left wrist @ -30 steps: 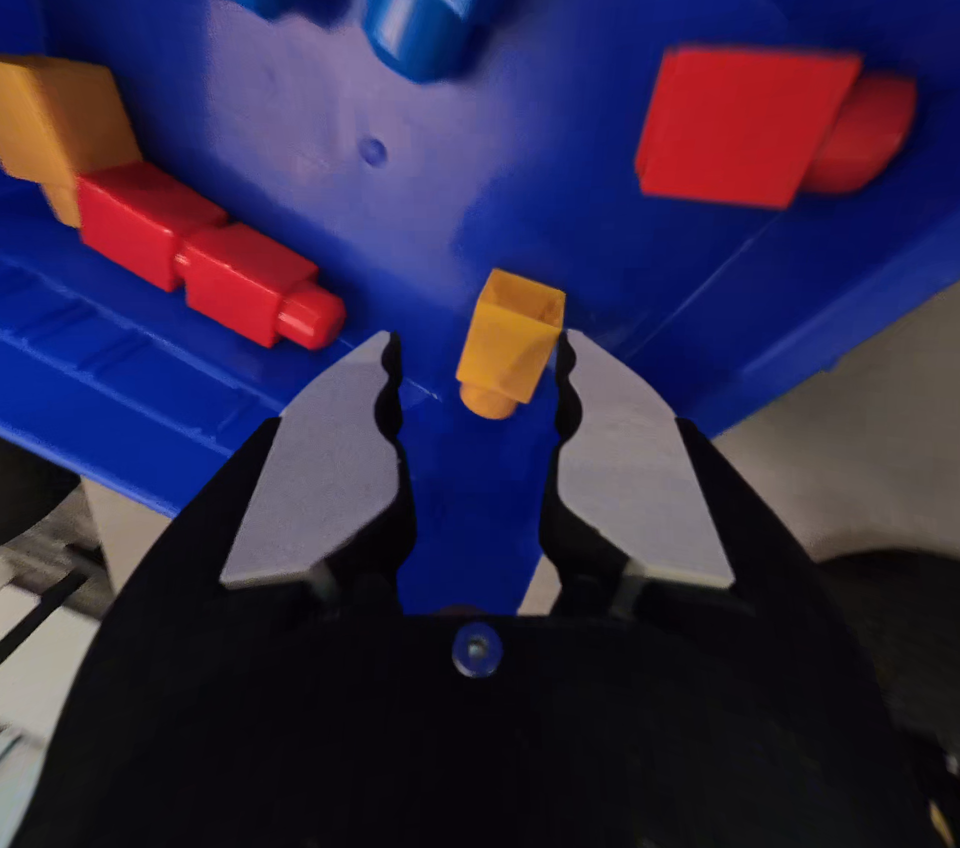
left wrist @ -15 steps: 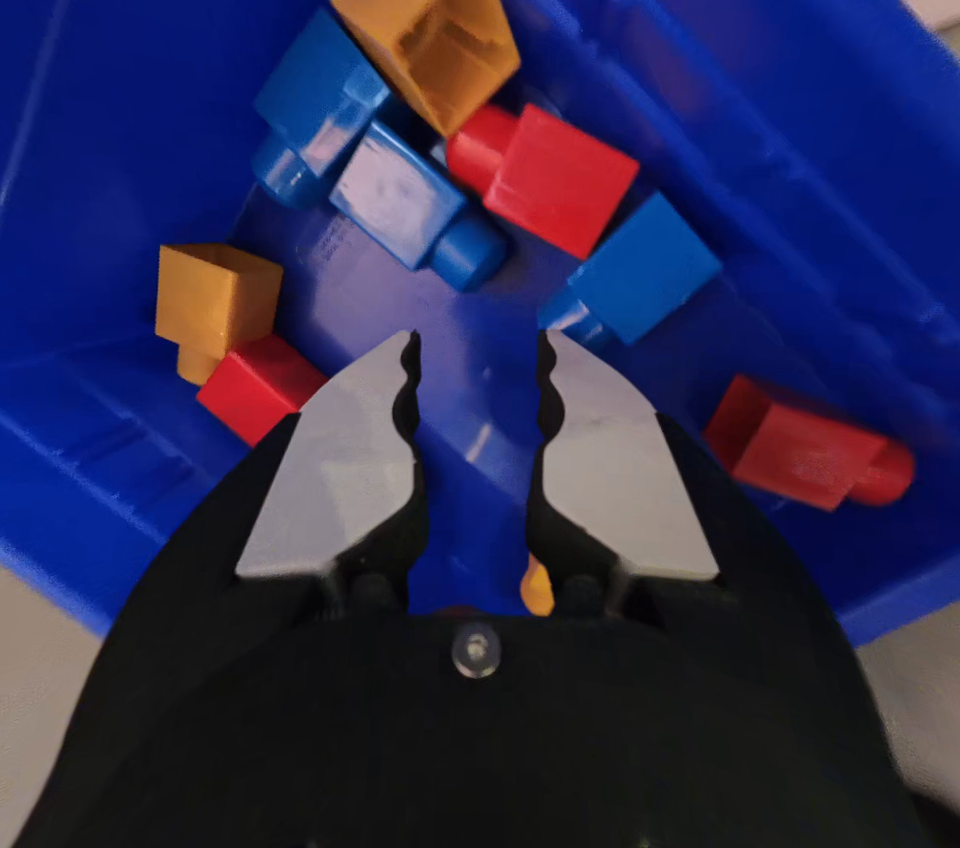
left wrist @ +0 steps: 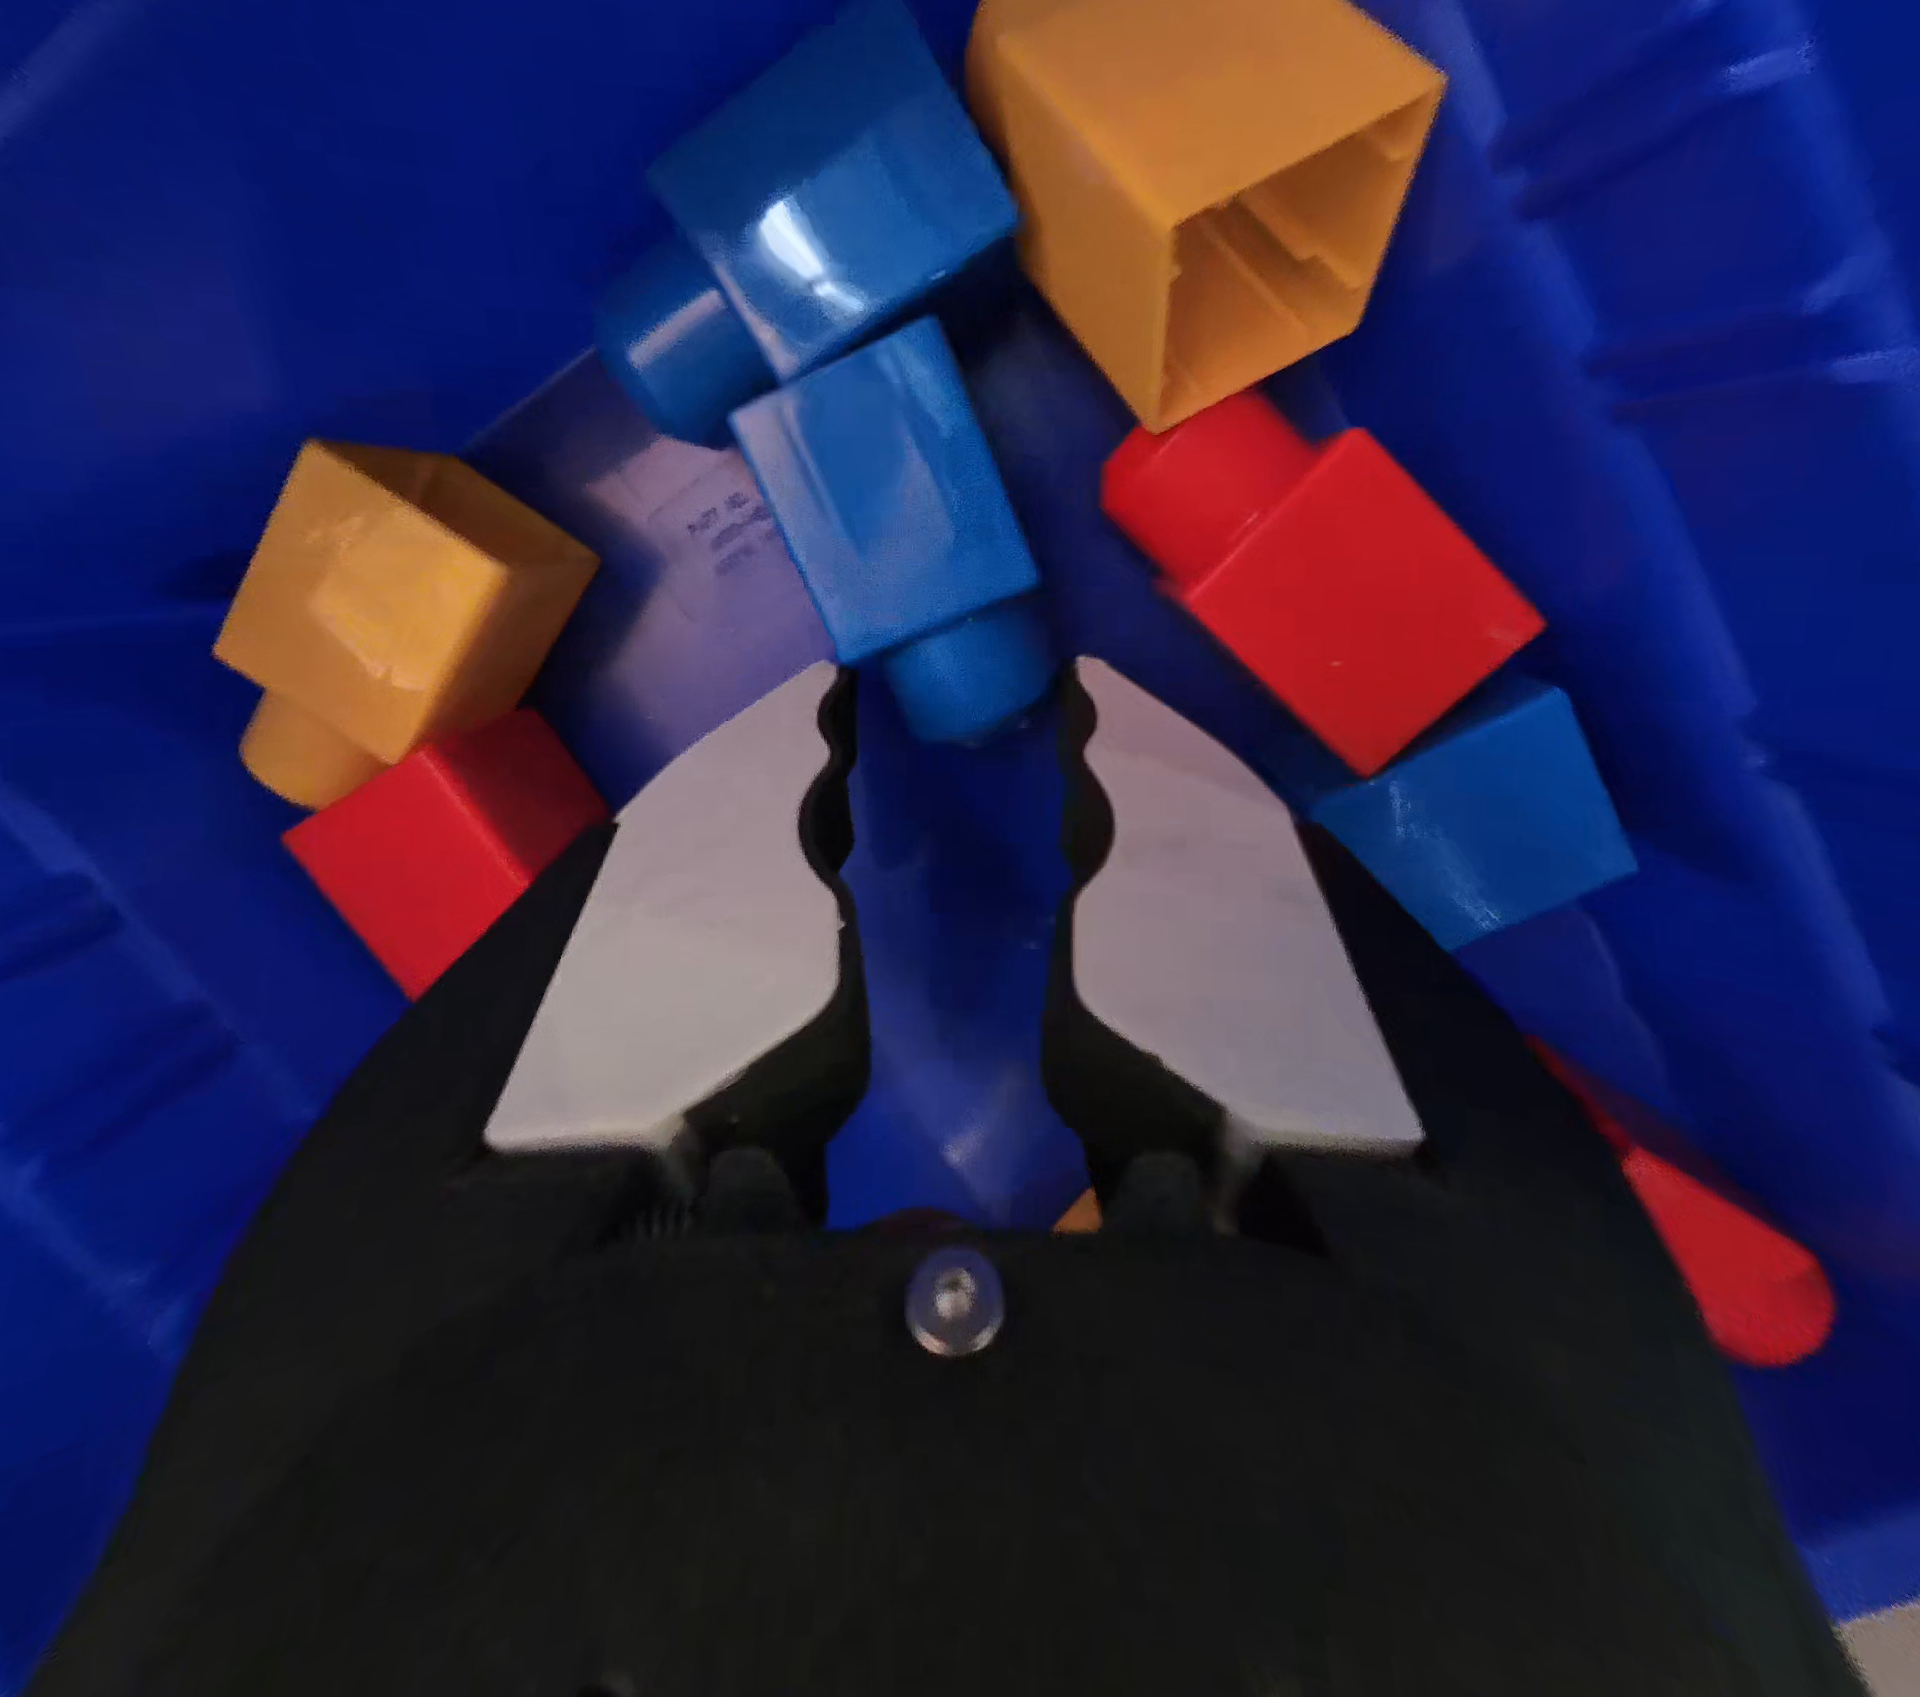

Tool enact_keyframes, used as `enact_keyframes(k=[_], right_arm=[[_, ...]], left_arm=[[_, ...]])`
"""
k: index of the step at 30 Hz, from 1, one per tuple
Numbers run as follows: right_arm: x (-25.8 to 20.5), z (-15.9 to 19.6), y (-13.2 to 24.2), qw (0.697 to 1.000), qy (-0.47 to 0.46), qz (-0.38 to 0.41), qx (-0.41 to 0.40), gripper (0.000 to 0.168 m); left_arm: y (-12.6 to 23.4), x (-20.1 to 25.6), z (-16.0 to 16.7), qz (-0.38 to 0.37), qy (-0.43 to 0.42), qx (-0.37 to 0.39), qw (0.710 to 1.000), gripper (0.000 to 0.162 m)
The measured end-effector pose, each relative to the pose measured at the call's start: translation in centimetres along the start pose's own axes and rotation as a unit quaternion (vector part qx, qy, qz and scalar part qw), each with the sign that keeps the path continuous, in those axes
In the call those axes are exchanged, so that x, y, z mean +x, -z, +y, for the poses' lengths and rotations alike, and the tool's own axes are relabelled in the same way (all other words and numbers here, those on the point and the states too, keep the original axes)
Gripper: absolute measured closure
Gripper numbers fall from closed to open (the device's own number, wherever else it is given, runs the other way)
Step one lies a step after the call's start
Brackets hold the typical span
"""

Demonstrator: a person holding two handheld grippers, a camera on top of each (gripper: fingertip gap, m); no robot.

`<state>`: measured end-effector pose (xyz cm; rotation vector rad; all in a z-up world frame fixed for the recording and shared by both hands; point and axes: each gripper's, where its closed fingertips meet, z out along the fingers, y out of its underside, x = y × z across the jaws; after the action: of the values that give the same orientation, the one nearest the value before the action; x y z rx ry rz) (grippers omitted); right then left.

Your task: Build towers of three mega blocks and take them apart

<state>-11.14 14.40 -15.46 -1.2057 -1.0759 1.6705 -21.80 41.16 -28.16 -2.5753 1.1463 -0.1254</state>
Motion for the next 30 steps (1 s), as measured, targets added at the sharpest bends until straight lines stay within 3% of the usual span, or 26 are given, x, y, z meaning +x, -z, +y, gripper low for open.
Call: enact_keyframes(k=[2, 11, 19, 24, 30], right_arm=[[0.0, 0.0, 0.0, 1.0, 0.0, 0.0, 0.0, 0.131], [0.0, 0.0, 0.0, 1.0, 0.0, 0.001, -0.001, 0.131], [0.0, 0.0, 0.0, 1.0, 0.0, 0.001, 0.0, 0.131], [0.1, 0.0, 0.0, 1.0, 0.0, 0.005, 0.0, 0.131], [0.1, 0.2, -0.2, 1.0, 0.004, 0.007, -0.007, 0.132]], left_arm=[[0.4, -0.9, -0.2, -0.014, 0.018, 0.014, 1.0, 0.131], [-0.2, -0.9, 0.1, -0.015, 0.029, 0.021, 0.999, 0.122], [-0.1, -1.5, 0.0, -0.037, 0.017, 0.037, 0.999, 0.131], [3.0, -0.7, 0.5, -0.04, -0.023, 0.027, 0.999, 0.131], [6.4, 0.6, 4.1, -0.053, -0.097, -0.066, 0.992, 0.132]])
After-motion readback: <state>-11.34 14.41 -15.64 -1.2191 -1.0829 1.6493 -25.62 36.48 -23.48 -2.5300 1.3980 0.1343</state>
